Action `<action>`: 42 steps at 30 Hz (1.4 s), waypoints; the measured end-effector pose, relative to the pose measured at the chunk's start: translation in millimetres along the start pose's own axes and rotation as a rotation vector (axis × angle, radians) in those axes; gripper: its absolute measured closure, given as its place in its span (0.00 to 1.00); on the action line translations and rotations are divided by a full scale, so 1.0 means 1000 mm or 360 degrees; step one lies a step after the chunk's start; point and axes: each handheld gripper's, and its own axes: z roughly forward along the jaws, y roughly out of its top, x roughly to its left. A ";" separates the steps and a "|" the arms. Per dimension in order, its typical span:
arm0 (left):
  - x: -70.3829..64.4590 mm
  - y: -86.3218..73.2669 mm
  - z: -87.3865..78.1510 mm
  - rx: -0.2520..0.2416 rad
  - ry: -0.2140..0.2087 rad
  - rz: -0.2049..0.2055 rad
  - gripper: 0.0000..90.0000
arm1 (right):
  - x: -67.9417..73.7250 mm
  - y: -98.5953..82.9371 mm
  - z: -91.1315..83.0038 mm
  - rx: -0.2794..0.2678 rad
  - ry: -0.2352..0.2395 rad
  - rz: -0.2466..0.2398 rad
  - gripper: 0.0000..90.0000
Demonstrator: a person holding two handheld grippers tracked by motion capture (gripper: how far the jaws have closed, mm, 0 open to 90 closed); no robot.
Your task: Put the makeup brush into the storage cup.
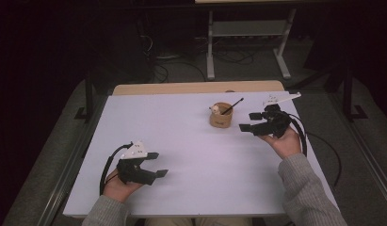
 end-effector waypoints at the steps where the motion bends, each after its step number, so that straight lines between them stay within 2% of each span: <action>1: 0.000 0.000 0.000 0.0001 -0.0001 -0.0005 0.30 | 0.001 -0.001 0.000 -0.0004 0.0001 -0.0001 0.29; 7: 0.002 -0.001 -0.002 -0.0010 0.0009 -0.0025 0.29 | 0.005 -0.011 -0.002 0.0000 0.0005 0.0013 0.29; 15: 0.003 -0.001 -0.002 -0.0005 0.0015 -0.0016 0.29 | 0.004 -0.021 -0.002 -0.0009 0.0002 0.0025 0.28; 24: 0.004 -0.002 -0.005 -0.0027 0.0023 -0.0043 0.28 | 0.010 -0.024 -0.004 -0.0004 -0.0012 0.0010 0.25; 27: 0.006 -0.002 -0.006 -0.0022 0.0027 -0.0028 0.28 | 0.013 -0.025 -0.005 -0.0016 -0.0010 0.0012 0.25; 33: 0.006 -0.002 -0.007 -0.0022 0.0033 -0.0022 0.28 | 0.014 -0.033 -0.005 -0.0021 -0.0008 0.0023 0.24; 42: 0.006 -0.003 -0.009 -0.0033 0.0040 -0.0050 0.27 | 0.017 -0.036 -0.007 -0.0024 -0.0012 0.0010 0.24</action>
